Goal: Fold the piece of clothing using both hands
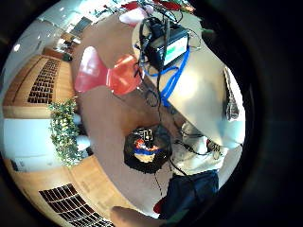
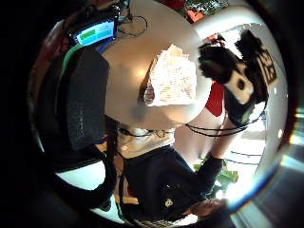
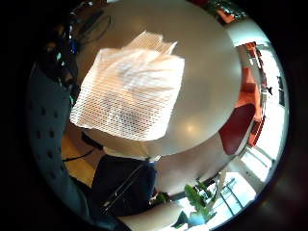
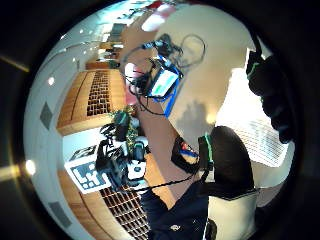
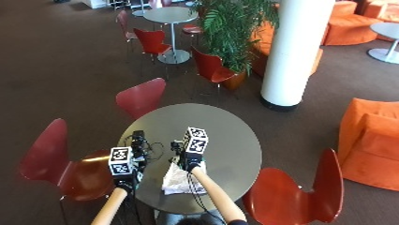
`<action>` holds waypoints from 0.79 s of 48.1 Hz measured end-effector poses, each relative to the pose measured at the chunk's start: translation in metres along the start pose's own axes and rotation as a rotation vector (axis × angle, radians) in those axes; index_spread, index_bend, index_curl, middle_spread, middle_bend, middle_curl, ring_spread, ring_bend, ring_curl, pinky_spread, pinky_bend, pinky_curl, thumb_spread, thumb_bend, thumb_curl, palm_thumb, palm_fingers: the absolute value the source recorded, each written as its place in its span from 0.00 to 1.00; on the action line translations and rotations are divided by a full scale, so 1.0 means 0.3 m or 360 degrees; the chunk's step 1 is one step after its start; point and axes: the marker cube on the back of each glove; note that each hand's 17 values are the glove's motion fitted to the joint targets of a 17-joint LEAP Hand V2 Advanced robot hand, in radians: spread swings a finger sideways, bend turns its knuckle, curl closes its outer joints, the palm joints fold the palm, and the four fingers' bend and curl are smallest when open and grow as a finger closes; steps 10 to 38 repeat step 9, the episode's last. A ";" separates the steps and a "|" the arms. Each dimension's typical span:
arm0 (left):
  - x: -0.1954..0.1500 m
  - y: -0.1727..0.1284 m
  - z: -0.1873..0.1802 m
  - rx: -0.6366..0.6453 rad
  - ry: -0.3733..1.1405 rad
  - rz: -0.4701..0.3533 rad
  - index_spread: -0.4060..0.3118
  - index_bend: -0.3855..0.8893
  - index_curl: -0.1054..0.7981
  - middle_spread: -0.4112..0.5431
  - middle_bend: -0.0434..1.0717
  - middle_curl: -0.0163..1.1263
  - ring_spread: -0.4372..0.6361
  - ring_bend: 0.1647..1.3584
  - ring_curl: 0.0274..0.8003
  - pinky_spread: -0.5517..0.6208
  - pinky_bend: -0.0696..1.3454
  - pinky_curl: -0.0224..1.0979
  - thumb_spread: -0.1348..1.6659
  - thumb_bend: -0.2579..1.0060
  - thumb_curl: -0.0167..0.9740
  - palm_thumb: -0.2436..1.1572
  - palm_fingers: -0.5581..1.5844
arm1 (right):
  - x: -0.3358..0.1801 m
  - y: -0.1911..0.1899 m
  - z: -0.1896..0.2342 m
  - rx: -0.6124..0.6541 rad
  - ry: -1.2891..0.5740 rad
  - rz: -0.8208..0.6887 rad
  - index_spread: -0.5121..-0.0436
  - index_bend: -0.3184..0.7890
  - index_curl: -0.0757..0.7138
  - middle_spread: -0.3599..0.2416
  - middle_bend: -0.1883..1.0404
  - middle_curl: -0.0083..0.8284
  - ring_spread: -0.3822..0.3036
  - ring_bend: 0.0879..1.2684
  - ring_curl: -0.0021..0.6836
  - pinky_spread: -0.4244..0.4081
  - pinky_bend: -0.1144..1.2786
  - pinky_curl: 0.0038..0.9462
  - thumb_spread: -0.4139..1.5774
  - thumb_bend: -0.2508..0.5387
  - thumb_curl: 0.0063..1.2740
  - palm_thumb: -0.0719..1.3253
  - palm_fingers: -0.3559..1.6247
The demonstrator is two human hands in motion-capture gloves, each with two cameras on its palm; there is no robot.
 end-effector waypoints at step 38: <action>-0.017 0.003 -0.039 0.0041 -0.0007 -0.0026 0.54 0.42 0.49 0.50 0.19 0.29 0.56 0.28 0.38 0.53 0.33 0.35 0.91 0.20 0.20 0.31 0.42 | 0.071 0.033 -0.110 0.0142 0.0049 0.0034 0.64 0.39 0.55 0.33 0.38 0.62 0.27 0.43 0.68 0.15 0.53 0.44 0.66 0.31 0.42 0.60 0.76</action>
